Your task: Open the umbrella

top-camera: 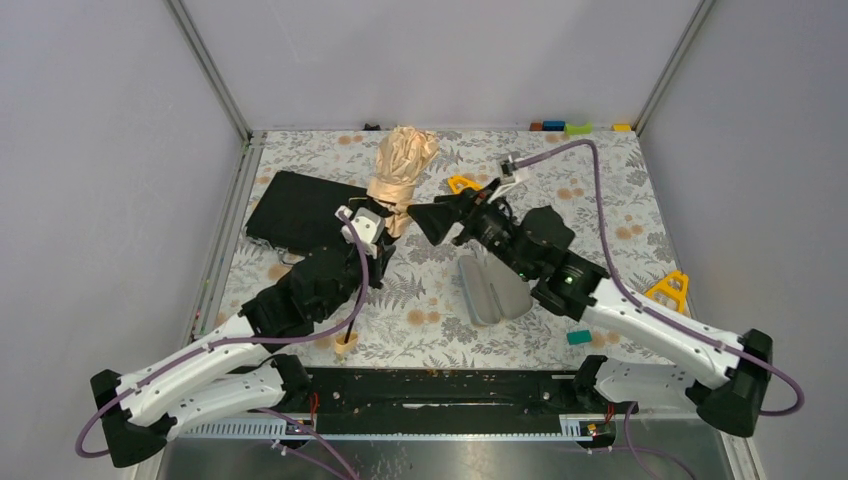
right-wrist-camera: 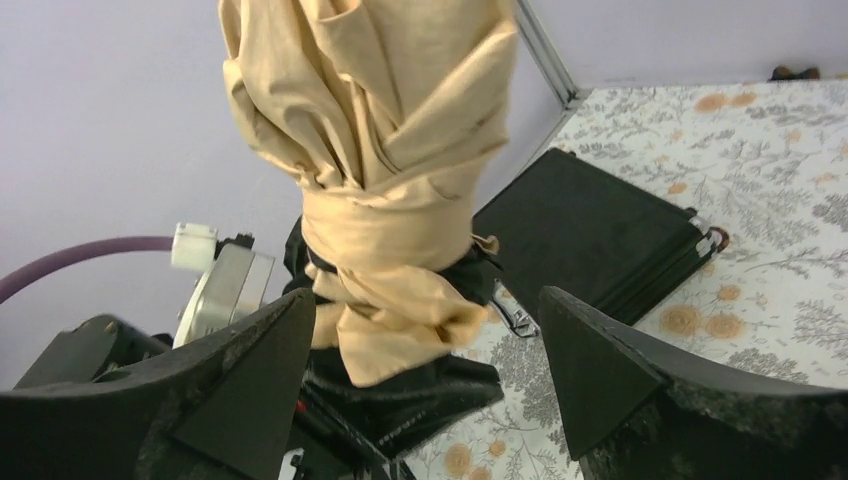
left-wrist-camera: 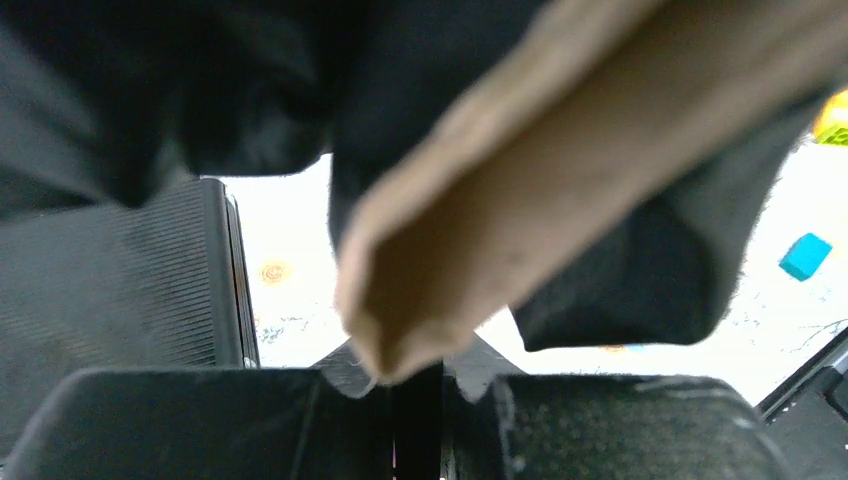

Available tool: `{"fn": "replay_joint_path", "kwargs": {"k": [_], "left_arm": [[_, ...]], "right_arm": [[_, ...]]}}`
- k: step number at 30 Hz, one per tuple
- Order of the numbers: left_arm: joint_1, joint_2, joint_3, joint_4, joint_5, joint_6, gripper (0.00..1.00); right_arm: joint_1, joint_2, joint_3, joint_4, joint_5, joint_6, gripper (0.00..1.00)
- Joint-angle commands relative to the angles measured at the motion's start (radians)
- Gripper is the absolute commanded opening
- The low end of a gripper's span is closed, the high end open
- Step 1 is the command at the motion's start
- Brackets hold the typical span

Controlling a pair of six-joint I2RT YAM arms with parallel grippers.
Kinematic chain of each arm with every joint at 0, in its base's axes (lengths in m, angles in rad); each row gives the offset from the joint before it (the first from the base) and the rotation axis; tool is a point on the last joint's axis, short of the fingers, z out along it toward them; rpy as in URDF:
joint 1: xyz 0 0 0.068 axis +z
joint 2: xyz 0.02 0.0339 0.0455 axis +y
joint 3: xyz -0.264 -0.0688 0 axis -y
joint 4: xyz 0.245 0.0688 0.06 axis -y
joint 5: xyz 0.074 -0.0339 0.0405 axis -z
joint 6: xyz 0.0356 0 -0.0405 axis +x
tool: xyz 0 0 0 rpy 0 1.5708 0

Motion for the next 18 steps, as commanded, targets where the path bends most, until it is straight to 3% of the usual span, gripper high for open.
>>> {"fn": "replay_joint_path", "kwargs": {"k": [1, 11, 18], "left_arm": [[-0.026, 0.025, 0.025, 0.08, -0.072, 0.01, 0.0], [-0.057, 0.028, 0.026, 0.08, -0.123, 0.044, 0.0], [-0.092, 0.059, 0.039, 0.075, -0.184, 0.106, 0.0]], "right_arm": [[0.041, 0.1, 0.098, 0.081, 0.088, 0.022, 0.89], [0.057, 0.181, 0.213, 0.03, 0.173, -0.051, 0.97], [0.057, 0.279, 0.332, -0.074, 0.212, -0.093, 0.93]]}}
